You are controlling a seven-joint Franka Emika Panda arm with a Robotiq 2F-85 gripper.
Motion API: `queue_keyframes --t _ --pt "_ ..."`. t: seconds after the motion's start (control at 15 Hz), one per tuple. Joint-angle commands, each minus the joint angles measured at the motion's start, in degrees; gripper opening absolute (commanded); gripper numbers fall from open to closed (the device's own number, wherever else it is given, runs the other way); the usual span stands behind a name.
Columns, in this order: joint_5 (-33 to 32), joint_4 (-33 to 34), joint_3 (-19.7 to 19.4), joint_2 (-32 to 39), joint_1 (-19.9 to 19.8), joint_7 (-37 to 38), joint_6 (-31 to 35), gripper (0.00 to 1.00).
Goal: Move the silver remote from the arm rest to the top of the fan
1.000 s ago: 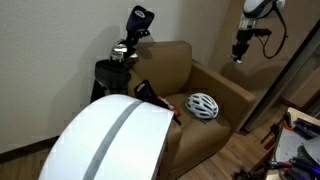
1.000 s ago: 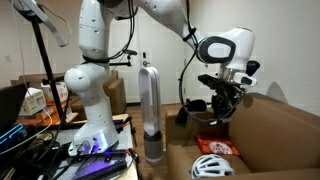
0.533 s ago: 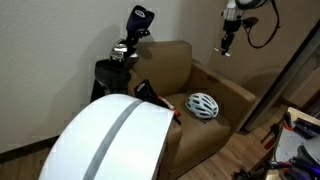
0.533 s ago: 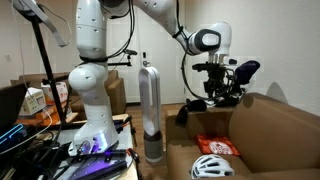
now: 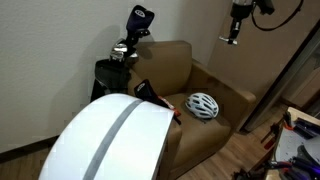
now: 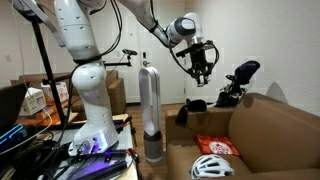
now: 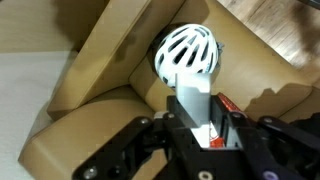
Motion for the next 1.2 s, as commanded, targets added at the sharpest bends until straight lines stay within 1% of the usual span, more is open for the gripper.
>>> queue_keyframes --t 0.0,0.13,0.2,0.33,0.4,0.47,0.67,0.73,0.8,1.0,1.13 --pt "1.83 -6.51 0.70 -11.07 1.44 -5.18 1.35 0.11" --pt "5.79 -6.03 -0.06 -12.88 3.16 -9.17 1.55 0.11" --pt "8.35 -5.47 -0.76 -12.86 4.45 -13.12 2.16 0.11" --pt "11.63 -3.94 -1.29 -11.70 6.36 -18.60 2.24 0.12" --pt "12.81 -4.22 -2.03 -11.36 6.83 -21.15 3.94 0.11" --pt "10.29 -4.54 -0.34 -12.56 5.43 -15.60 1.51 0.35" --pt "11.29 -4.56 -0.99 -11.88 6.11 -18.39 2.98 0.35" --pt "12.01 -4.48 -1.68 -11.26 6.76 -21.66 4.54 0.11" --pt "13.23 -2.70 -2.18 -9.24 8.22 -27.13 5.33 0.11" --pt "15.11 2.50 -0.25 -4.68 10.31 -32.81 4.29 0.11" --pt "16.61 7.65 1.65 -0.73 12.04 -36.04 2.16 0.11"
